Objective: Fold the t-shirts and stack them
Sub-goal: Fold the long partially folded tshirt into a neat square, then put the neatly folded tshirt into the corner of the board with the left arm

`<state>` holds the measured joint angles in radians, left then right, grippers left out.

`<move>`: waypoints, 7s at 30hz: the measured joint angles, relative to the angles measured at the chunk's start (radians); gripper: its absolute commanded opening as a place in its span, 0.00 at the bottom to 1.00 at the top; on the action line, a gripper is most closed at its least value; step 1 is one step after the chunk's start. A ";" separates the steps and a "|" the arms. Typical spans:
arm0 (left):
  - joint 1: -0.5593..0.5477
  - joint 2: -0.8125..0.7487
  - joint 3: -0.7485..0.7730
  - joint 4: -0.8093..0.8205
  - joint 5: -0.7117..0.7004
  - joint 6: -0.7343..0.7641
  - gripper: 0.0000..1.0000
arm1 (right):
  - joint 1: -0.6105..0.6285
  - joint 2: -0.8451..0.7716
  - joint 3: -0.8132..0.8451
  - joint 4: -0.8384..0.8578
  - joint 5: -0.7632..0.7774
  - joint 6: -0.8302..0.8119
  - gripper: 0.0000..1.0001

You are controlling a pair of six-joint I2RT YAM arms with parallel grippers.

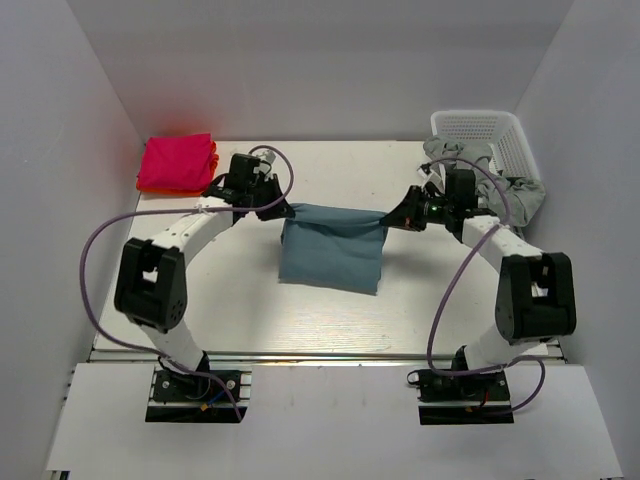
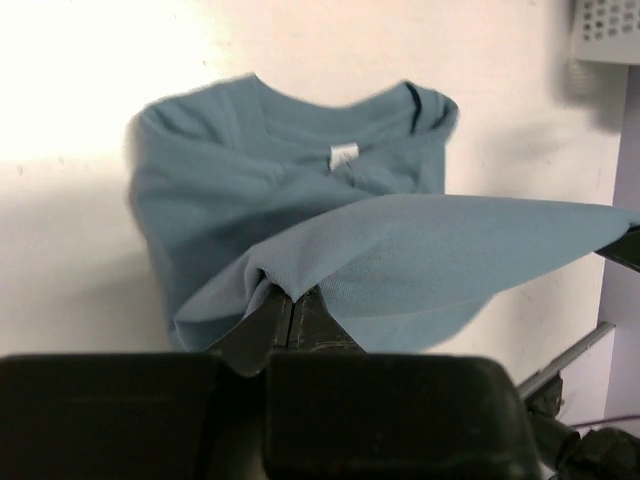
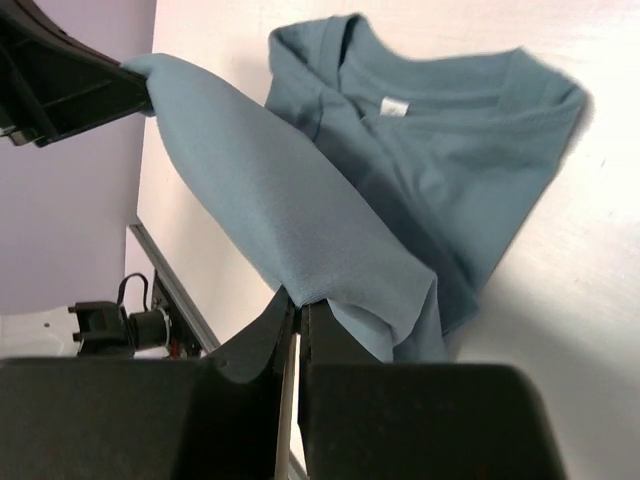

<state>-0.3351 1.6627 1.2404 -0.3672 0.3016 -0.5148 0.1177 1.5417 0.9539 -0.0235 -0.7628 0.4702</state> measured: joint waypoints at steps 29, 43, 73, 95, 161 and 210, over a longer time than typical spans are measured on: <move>0.079 0.339 0.227 0.257 0.406 0.137 1.00 | 0.043 0.320 0.344 -0.020 0.068 -0.124 0.91; 0.098 0.597 0.319 0.299 0.444 0.132 1.00 | 0.079 0.608 0.485 0.079 0.001 -0.071 0.91; 0.118 0.178 0.256 0.100 0.055 0.261 1.00 | 0.087 0.024 0.193 0.152 0.054 -0.097 0.91; -0.033 0.364 0.128 0.022 -0.219 0.238 0.59 | 0.085 -0.310 -0.167 -0.006 0.210 -0.150 0.91; 0.462 0.661 0.937 0.180 -0.721 1.098 0.00 | 0.080 -0.109 -0.047 -0.024 0.353 -0.081 0.91; 0.633 0.826 0.740 0.594 -0.707 0.870 1.00 | 0.159 0.245 0.226 -0.065 0.259 -0.039 0.91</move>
<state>0.2977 2.4889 1.9804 0.2268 -0.4057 0.3553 0.2768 1.7870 1.1801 -0.0883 -0.5037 0.4309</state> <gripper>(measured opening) 0.993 0.907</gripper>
